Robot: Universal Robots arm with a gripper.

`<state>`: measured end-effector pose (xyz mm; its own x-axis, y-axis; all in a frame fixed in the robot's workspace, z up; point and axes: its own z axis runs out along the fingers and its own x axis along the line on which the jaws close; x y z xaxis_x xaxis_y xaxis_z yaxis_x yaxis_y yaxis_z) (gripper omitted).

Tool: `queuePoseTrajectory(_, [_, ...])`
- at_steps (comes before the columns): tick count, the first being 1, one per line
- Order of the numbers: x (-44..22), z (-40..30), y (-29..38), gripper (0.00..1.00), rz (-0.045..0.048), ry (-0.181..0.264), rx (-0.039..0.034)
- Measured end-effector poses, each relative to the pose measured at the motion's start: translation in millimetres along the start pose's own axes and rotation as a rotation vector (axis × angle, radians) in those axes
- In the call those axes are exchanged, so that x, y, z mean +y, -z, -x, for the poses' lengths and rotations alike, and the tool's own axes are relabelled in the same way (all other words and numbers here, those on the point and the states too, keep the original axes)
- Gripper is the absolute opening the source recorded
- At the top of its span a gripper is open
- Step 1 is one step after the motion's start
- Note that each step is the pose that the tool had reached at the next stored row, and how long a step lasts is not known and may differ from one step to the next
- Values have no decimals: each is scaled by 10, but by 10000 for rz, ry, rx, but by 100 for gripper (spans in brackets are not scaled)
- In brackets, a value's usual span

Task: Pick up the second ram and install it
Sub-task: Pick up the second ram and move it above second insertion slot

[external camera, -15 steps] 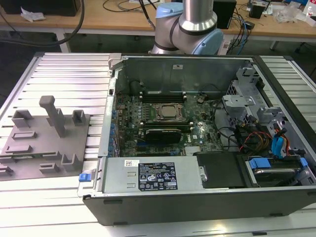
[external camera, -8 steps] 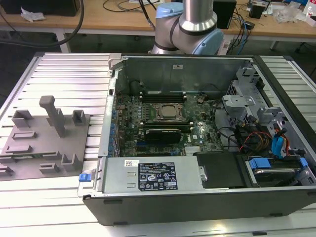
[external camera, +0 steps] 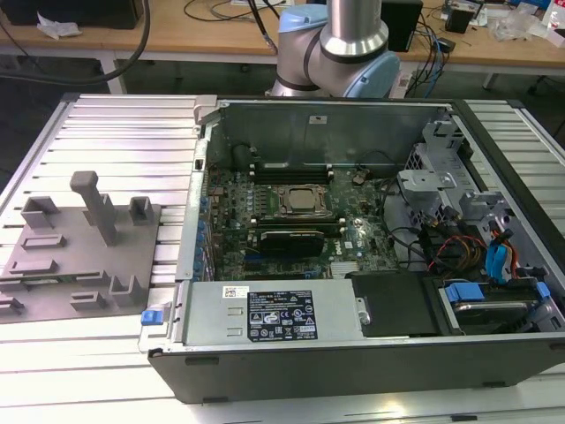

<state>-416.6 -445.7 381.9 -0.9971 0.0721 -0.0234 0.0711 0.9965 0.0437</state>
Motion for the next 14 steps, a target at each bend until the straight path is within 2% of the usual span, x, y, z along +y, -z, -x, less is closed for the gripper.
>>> queuePoseTrajectory(5, [0,0,0,11,18,765,34])
queuePoseTrajectory(8, [0,0,-1,11,39,1615,71])
queuePoseTrajectory(11, [0,0,0,11,49,2084,92])
queuePoseTrajectory(12, [0,0,0,11,62,2597,114])
queuePoseTrajectory(14, [0,0,0,11,70,2974,131])
